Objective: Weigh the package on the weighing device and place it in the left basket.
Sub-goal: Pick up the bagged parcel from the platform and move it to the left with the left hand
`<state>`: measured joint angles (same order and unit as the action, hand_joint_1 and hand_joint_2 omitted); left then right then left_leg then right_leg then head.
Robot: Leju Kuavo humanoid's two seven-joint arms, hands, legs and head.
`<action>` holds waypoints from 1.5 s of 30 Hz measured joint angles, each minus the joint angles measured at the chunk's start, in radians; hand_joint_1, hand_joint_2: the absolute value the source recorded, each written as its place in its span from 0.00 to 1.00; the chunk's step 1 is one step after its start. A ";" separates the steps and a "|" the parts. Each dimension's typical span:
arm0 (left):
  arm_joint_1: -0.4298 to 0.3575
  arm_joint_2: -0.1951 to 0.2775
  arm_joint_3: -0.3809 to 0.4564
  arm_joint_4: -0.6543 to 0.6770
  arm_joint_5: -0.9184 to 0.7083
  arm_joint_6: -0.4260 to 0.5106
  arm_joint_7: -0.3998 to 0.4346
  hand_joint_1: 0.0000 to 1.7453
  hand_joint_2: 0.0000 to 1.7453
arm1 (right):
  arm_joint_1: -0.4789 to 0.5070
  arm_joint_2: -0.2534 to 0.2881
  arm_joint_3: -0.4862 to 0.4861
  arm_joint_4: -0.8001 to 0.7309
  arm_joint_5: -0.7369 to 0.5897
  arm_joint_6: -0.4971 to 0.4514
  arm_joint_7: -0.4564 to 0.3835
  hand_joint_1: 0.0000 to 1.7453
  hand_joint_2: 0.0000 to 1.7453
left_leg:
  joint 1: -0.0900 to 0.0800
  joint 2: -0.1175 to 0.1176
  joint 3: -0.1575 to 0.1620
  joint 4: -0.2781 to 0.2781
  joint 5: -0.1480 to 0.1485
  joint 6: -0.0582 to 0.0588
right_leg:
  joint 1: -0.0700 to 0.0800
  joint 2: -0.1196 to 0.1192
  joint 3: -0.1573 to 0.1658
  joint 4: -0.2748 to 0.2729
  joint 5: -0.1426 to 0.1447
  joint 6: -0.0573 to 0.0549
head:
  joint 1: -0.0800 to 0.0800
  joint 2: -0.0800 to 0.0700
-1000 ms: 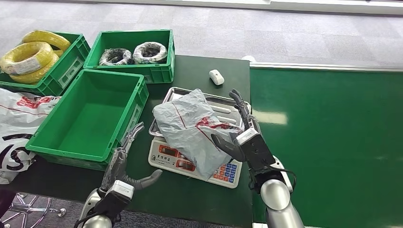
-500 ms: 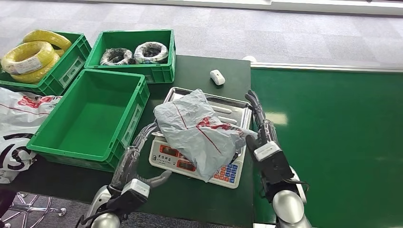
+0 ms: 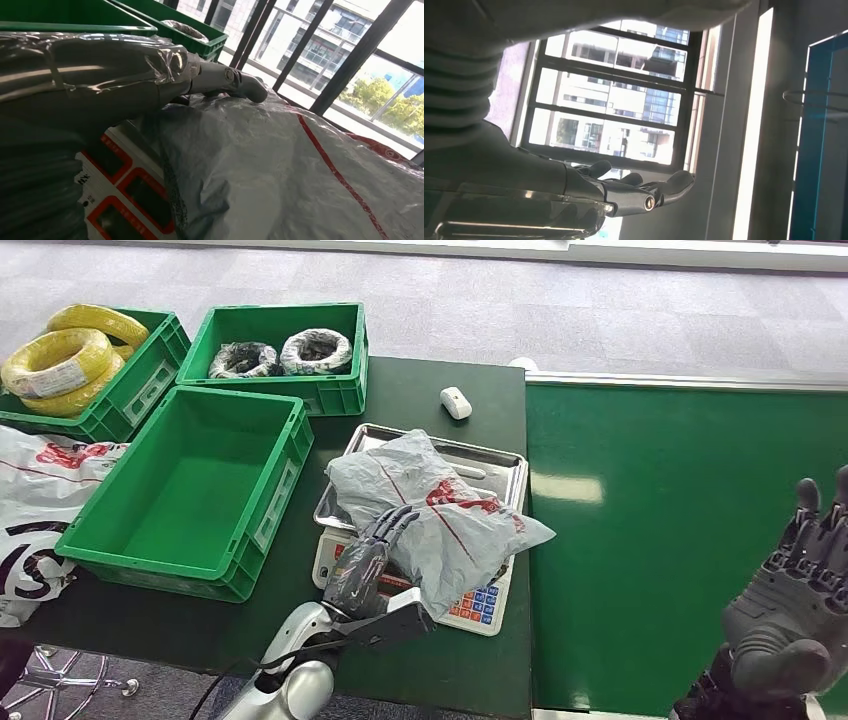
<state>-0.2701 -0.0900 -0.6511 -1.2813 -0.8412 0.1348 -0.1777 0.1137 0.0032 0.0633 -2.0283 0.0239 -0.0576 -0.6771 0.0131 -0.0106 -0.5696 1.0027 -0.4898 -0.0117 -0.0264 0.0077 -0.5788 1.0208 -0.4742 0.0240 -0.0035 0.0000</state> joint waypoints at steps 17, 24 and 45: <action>-0.094 -0.056 -0.043 0.195 0.026 0.145 0.044 1.00 1.00 | -0.035 0.000 -0.031 0.068 -0.041 0.040 -0.014 0.00 1.00 | 0.000 0.000 0.000 0.000 0.000 0.000 | 0.000 0.000 0.001 0.001 0.000 0.000 | 0.000 0.000; -0.094 -0.042 -0.006 0.195 0.026 0.176 0.050 1.00 1.00 | -0.040 0.000 -0.030 0.088 -0.045 0.045 -0.011 0.00 1.00 | 0.000 0.000 0.000 0.000 0.000 0.000 | 0.000 0.000 0.001 0.001 0.000 0.000 | 0.000 0.000; -0.163 0.046 0.351 -0.266 0.211 0.240 0.094 1.00 1.00 | -0.011 0.000 -0.019 0.148 -0.017 0.020 0.033 0.00 1.00 | 0.001 0.000 -0.001 0.000 0.001 0.000 | 0.001 0.000 0.000 0.001 0.000 0.000 | 0.000 0.000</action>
<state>-0.4333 -0.0439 -0.2998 -1.5471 -0.6304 0.3748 -0.0838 0.1032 0.0034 0.0439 -1.8806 0.0067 -0.0377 -0.6443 0.0139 -0.0106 -0.5703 1.0023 -0.4890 -0.0121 -0.0256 0.0078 -0.5791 1.0220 -0.4741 0.0240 -0.0034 0.0000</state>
